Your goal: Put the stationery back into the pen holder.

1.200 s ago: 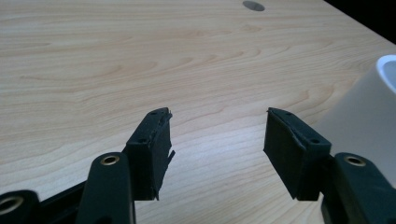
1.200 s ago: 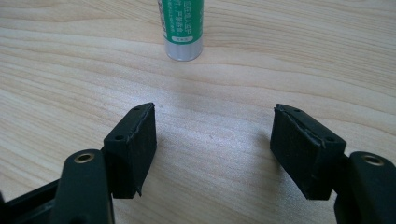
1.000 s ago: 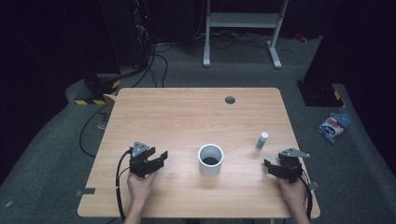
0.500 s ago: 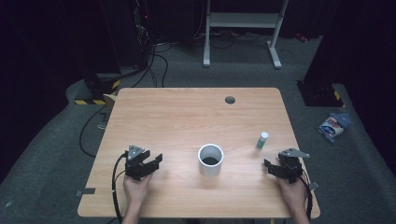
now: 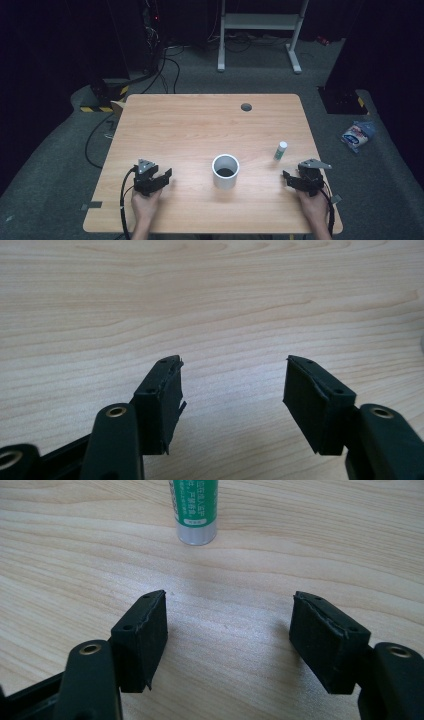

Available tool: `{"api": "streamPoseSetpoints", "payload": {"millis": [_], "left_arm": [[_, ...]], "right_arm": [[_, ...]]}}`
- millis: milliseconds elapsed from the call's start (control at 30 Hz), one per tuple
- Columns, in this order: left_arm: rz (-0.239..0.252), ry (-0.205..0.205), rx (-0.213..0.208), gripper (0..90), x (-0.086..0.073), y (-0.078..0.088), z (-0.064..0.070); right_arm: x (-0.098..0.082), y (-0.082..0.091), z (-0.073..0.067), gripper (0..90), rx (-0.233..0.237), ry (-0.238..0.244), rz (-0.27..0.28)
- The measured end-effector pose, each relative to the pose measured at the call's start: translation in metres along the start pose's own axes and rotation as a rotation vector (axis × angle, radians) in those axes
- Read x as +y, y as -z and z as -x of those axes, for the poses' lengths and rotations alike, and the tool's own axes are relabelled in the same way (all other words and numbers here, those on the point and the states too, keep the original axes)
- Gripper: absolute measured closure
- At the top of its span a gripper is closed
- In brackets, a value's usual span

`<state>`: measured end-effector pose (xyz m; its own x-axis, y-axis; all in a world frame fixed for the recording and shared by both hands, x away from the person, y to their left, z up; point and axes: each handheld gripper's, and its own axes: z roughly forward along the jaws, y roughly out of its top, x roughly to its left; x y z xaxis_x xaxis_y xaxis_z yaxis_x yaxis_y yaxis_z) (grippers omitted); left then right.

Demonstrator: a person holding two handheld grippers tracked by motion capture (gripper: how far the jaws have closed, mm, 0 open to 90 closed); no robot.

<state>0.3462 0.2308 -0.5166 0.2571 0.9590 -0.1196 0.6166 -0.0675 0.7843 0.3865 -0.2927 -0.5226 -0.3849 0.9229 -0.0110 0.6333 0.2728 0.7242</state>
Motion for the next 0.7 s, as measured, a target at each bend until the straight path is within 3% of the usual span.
{"api": "streamPoseSetpoints", "payload": {"millis": [133,533,633,700], "left_arm": [[-0.023,-0.023,0.023,40.0,-0.0025,-0.0036,0.0005],[-0.035,-0.022,0.047,39.8,-0.0069,-0.0089,0.0003],[-0.039,-0.04,0.057,38.8,-0.0067,-0.0093,0.001],[-0.051,-0.08,0.084,37.2,-0.0062,-0.0114,0.0058]], "right_arm": [[0.0,0.0,0.0,31.4,0.0,0.0,0.0],[0.0001,-0.0001,0.0001,31.5,0.0,0.0,0.0],[0.0001,0.0,0.0001,31.5,0.0,0.0,0.0],[0.0001,0.0,0.0001,31.6,0.001,-0.001,0.0]]}}
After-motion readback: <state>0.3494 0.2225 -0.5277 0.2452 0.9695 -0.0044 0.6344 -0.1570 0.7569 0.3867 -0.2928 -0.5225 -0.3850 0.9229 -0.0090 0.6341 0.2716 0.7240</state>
